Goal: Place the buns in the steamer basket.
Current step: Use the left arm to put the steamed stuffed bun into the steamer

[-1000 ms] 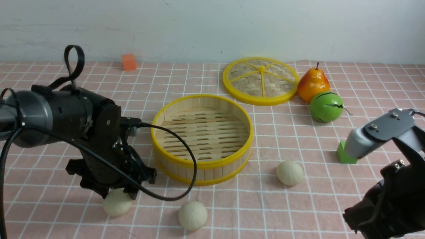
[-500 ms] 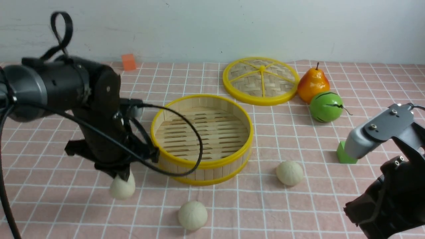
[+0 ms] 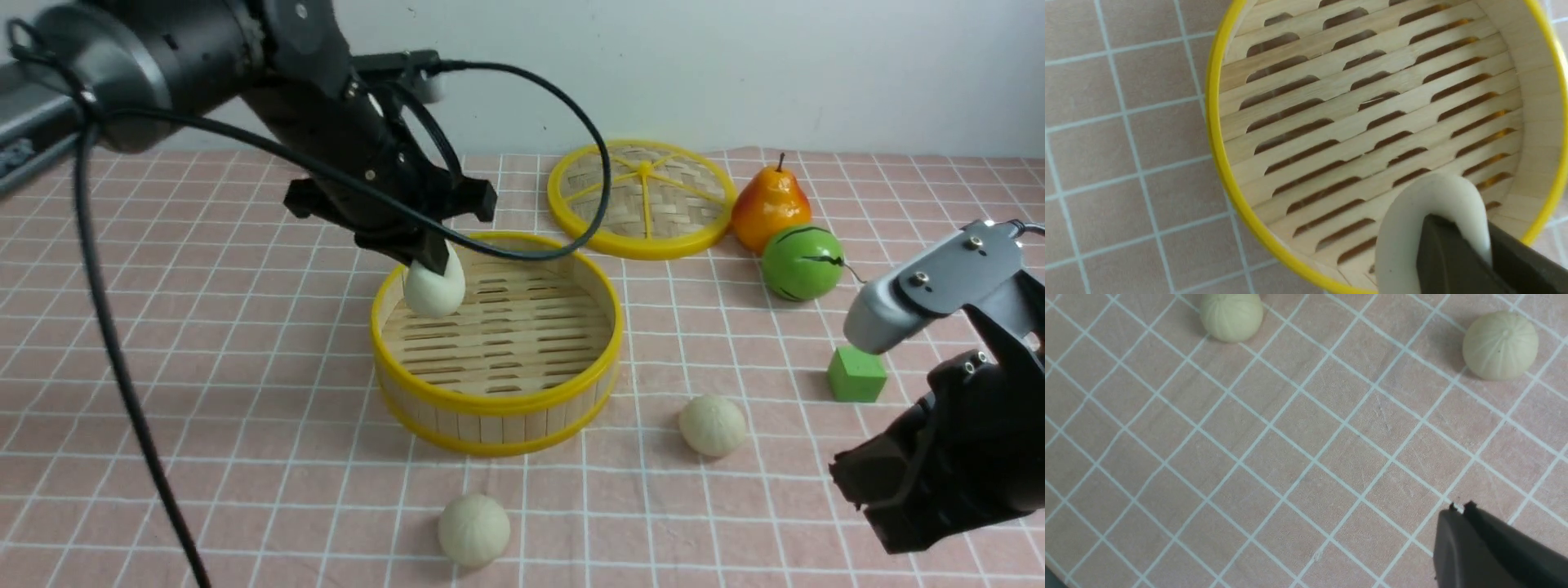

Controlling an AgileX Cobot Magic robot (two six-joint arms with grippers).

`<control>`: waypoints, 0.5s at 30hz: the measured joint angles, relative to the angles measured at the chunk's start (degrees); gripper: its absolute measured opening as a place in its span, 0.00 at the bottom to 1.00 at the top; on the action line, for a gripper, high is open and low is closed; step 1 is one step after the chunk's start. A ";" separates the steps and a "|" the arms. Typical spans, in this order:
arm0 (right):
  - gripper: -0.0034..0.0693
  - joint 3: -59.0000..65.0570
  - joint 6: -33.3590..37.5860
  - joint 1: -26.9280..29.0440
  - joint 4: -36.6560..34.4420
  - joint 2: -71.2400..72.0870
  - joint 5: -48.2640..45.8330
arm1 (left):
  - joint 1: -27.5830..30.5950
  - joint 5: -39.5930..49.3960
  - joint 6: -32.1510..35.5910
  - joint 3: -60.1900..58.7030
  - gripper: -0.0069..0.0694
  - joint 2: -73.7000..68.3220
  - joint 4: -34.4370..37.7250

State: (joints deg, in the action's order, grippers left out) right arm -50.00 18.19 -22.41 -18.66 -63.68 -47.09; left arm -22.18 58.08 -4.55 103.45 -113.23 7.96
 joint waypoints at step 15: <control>0.10 0.00 0.00 0.00 0.00 0.00 -1.34 | -3.03 -1.62 -6.89 5.60 0.79 -12.11 -11.55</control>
State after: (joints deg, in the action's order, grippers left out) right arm -50.00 18.19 -22.41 -18.66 -63.68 -48.43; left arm -25.20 56.46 -11.45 109.05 -125.35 -3.59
